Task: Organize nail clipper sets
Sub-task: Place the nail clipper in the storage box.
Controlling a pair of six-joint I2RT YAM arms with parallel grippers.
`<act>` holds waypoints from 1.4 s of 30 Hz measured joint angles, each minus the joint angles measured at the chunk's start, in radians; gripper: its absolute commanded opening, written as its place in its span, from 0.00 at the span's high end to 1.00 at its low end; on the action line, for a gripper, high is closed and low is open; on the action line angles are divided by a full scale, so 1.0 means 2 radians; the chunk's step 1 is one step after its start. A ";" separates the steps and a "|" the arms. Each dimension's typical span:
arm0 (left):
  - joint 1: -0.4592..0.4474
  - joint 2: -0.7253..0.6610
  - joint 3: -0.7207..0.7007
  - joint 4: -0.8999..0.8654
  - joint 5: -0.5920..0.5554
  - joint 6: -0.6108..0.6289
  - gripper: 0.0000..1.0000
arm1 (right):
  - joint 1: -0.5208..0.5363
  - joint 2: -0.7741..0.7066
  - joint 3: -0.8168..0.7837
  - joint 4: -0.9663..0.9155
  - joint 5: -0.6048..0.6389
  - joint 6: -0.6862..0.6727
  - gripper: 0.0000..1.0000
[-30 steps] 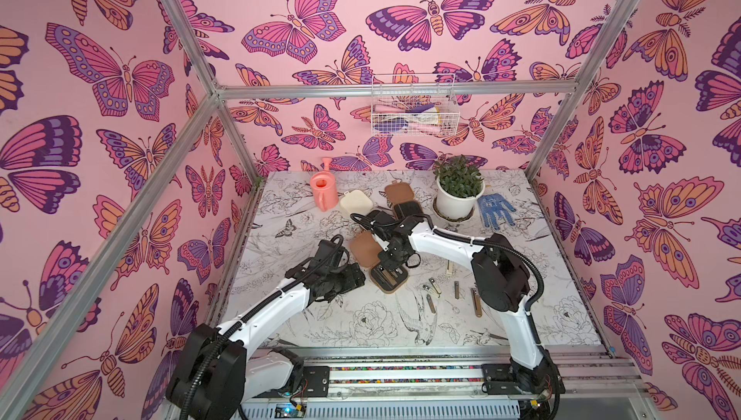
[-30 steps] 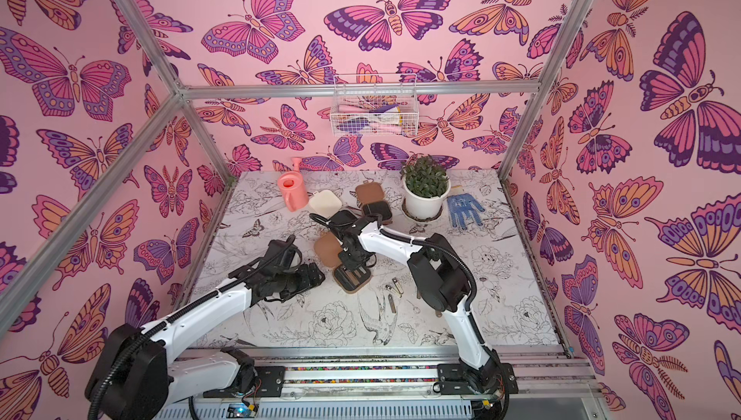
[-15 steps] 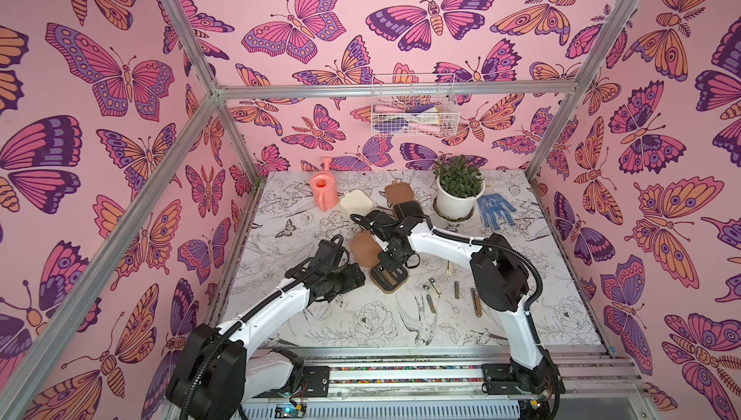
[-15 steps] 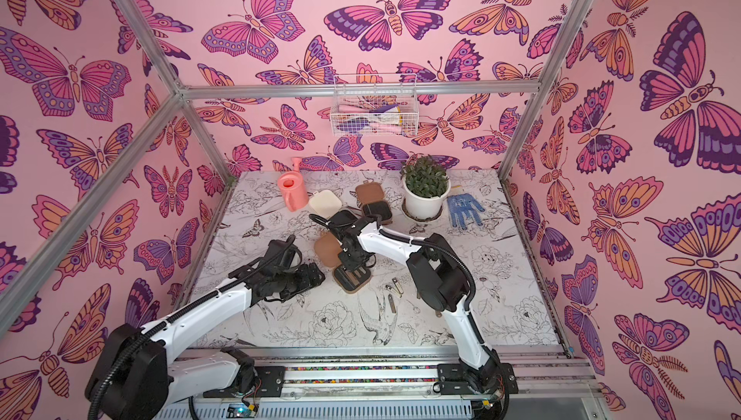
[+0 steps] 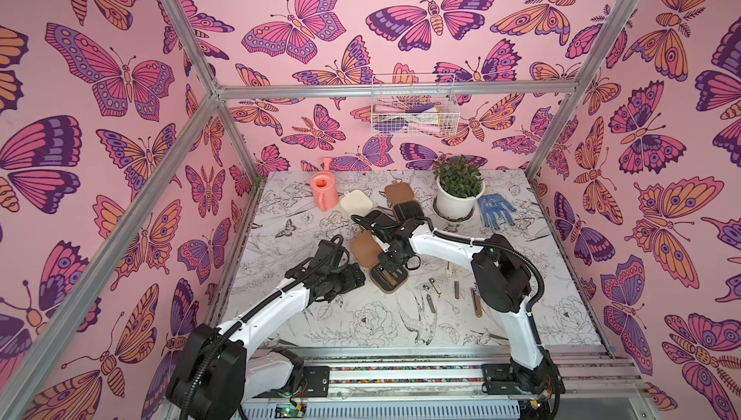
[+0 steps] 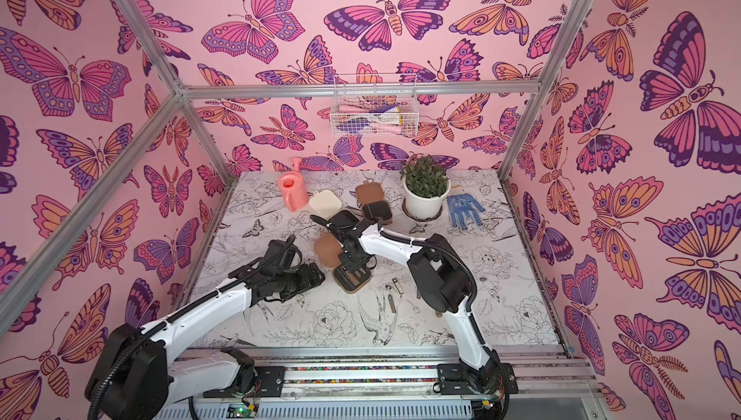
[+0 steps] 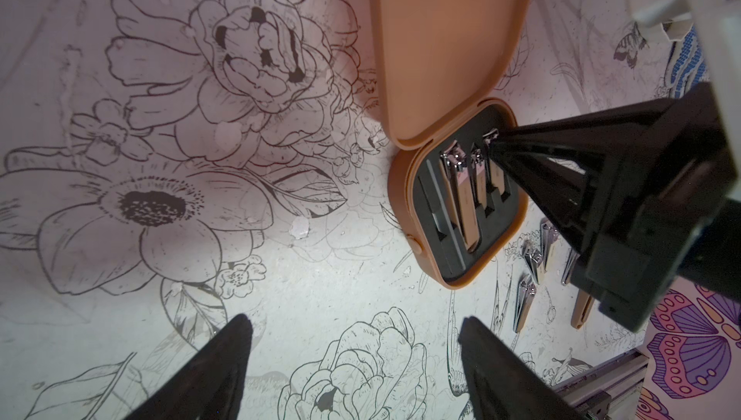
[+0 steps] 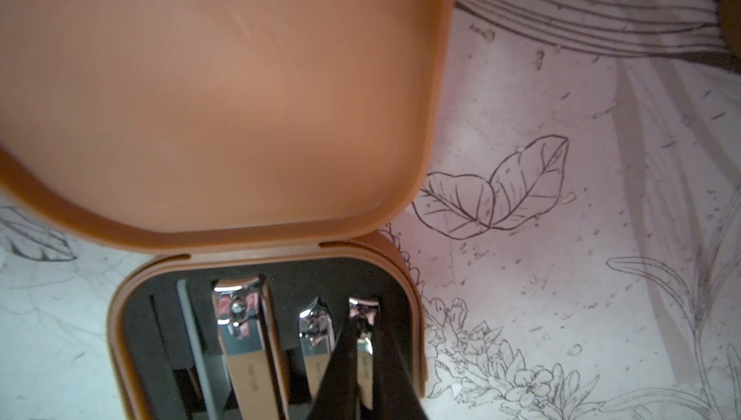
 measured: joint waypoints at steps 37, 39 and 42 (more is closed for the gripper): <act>0.000 -0.041 -0.005 -0.013 -0.008 0.000 0.16 | -0.014 -0.008 -0.017 0.018 -0.033 0.041 0.89; 0.000 -0.041 -0.005 -0.017 -0.008 0.000 0.16 | -0.015 -0.006 -0.017 0.018 -0.035 0.043 0.89; 0.000 -0.043 -0.005 -0.019 -0.008 0.000 0.16 | -0.017 -0.006 -0.018 0.018 -0.038 0.044 0.90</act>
